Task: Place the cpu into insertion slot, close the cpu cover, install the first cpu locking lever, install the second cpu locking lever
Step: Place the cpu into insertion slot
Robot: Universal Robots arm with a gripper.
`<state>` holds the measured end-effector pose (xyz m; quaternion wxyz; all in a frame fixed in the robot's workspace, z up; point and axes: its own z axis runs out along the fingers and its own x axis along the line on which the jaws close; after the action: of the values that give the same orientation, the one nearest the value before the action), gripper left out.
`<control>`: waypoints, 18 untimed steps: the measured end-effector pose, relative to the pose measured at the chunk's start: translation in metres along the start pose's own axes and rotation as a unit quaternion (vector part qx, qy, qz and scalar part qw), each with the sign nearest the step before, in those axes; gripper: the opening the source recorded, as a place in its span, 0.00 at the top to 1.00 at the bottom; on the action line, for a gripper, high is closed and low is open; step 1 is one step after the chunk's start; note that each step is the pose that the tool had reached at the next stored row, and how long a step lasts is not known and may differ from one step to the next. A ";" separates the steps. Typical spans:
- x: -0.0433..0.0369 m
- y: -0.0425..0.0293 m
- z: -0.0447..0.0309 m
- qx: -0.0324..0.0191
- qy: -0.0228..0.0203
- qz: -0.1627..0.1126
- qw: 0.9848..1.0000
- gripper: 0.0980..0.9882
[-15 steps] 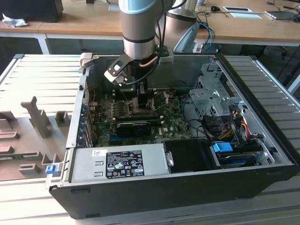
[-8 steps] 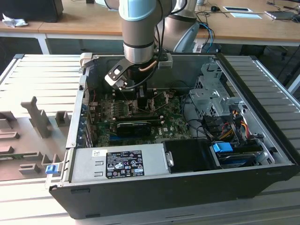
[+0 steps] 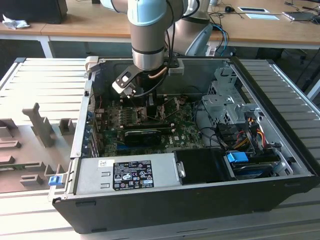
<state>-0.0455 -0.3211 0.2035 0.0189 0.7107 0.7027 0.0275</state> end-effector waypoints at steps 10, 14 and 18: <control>0.0000 0.0000 0.0013 0.000 0.000 0.000 1.000 0.43; 0.0000 0.0003 -0.0029 0.000 -0.001 0.000 1.000 0.43; 0.0001 0.0006 -0.0080 0.000 0.000 0.000 1.000 0.52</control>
<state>-0.0454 -0.3211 0.2115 0.0192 0.7108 0.7027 0.0270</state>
